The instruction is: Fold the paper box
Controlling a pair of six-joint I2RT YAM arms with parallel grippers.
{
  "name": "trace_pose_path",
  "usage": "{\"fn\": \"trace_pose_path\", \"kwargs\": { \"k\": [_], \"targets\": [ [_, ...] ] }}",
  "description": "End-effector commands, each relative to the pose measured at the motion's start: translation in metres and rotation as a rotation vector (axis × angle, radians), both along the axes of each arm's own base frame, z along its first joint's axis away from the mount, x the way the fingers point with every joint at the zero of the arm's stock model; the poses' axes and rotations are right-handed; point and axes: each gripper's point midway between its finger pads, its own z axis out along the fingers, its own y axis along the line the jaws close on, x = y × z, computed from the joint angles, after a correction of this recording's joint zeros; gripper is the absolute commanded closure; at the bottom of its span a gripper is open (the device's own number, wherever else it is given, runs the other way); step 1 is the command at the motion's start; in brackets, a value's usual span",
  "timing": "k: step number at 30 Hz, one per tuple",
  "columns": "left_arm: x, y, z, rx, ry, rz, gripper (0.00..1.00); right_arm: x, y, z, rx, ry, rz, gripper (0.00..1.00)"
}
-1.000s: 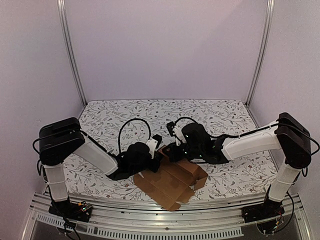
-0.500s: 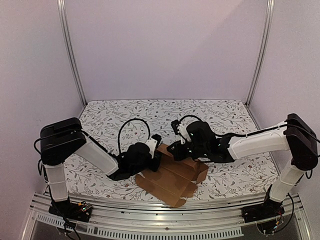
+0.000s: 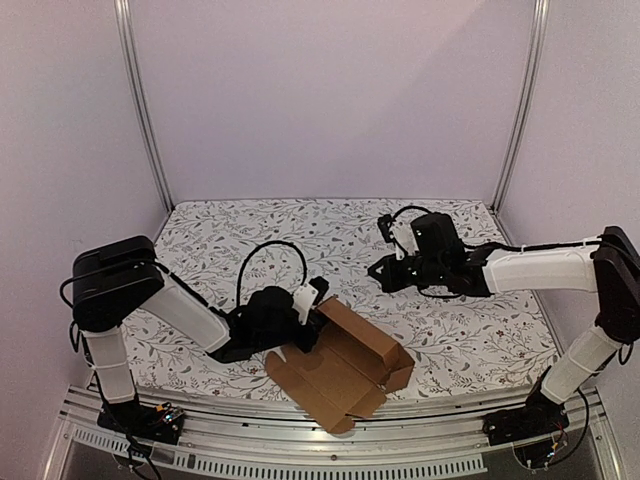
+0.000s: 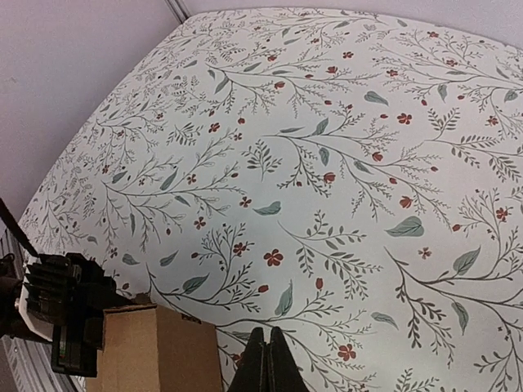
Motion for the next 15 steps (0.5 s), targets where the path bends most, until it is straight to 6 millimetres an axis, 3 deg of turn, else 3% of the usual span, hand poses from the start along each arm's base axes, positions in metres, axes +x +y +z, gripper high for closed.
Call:
{"fn": "trace_pose_path", "kwargs": {
  "k": [1,7,15],
  "targets": [
    [-0.017,-0.015,0.009,-0.032,0.004,-0.111,1.0,-0.031,0.016,-0.041,0.016,0.138,0.159,1.0],
    [-0.018,-0.018,0.007,-0.033,0.013,-0.128,1.0,-0.041,0.028,-0.068,0.115,0.215,0.19,1.0],
    [-0.018,-0.023,0.006,-0.033,0.014,-0.134,1.0,-0.056,0.054,-0.085,0.183,0.268,0.238,1.0]
  ]
}}
